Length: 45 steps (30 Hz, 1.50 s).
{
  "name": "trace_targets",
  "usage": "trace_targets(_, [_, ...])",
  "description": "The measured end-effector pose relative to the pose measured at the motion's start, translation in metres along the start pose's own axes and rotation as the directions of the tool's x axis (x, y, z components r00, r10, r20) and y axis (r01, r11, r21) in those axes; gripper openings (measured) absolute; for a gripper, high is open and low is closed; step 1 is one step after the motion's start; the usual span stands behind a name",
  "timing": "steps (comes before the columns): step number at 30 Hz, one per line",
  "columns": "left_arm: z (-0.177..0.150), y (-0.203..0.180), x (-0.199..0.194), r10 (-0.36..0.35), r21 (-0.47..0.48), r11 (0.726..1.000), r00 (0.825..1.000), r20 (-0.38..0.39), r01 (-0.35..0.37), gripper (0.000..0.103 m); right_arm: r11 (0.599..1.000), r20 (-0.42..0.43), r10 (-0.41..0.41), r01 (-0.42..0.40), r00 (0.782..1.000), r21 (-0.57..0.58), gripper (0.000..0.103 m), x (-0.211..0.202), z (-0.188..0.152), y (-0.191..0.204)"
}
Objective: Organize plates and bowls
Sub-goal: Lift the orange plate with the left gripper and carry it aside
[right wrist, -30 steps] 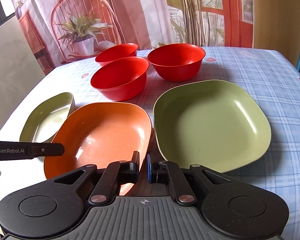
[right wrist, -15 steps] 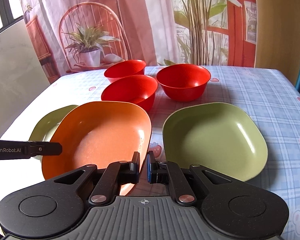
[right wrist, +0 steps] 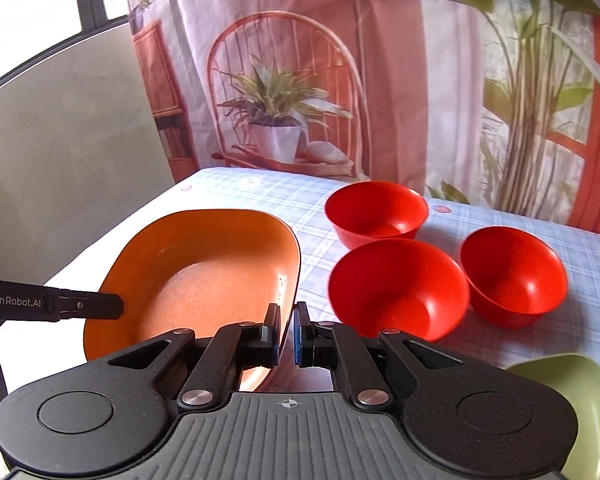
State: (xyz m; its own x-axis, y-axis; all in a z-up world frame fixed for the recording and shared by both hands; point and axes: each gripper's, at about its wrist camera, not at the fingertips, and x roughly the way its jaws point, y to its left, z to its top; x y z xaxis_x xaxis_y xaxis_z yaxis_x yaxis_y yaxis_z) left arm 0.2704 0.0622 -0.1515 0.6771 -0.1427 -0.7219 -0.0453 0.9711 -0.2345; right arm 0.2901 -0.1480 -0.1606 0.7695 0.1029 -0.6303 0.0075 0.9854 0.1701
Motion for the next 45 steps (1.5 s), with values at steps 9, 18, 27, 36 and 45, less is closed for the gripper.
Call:
trace_targets(9, [-0.009,0.030,0.022,0.034,-0.059,0.998,0.997,-0.075,-0.038,0.006,0.999,-0.073,0.002,-0.005,0.997,-0.044,0.006,0.040,-0.013,0.024])
trace_targets(18, [-0.010,0.037,0.026,0.037,-0.056,0.998,0.997,-0.068,-0.041,0.006,0.997,-0.085,-0.017,0.011,0.996,-0.073,0.006,0.042,-0.019,0.032])
trace_targets(27, [-0.013,0.022,0.025,0.104,0.013,0.995,0.989,-0.101,-0.103,0.007,0.991,-0.078,-0.069,0.059,0.995,-0.122,0.007,0.040,-0.023,0.039])
trace_targets(36, [-0.016,0.021,0.027,0.142,0.033,0.990,0.984,-0.103,-0.139,0.008,0.985,-0.077,-0.097,0.084,0.992,-0.151,0.009,0.041,-0.029,0.045])
trace_targets(45, [-0.018,0.028,0.032,0.109,-0.020,0.993,0.986,-0.129,-0.112,0.009,0.991,-0.103,-0.080,0.068,0.992,-0.113,0.010,0.042,-0.033,0.041])
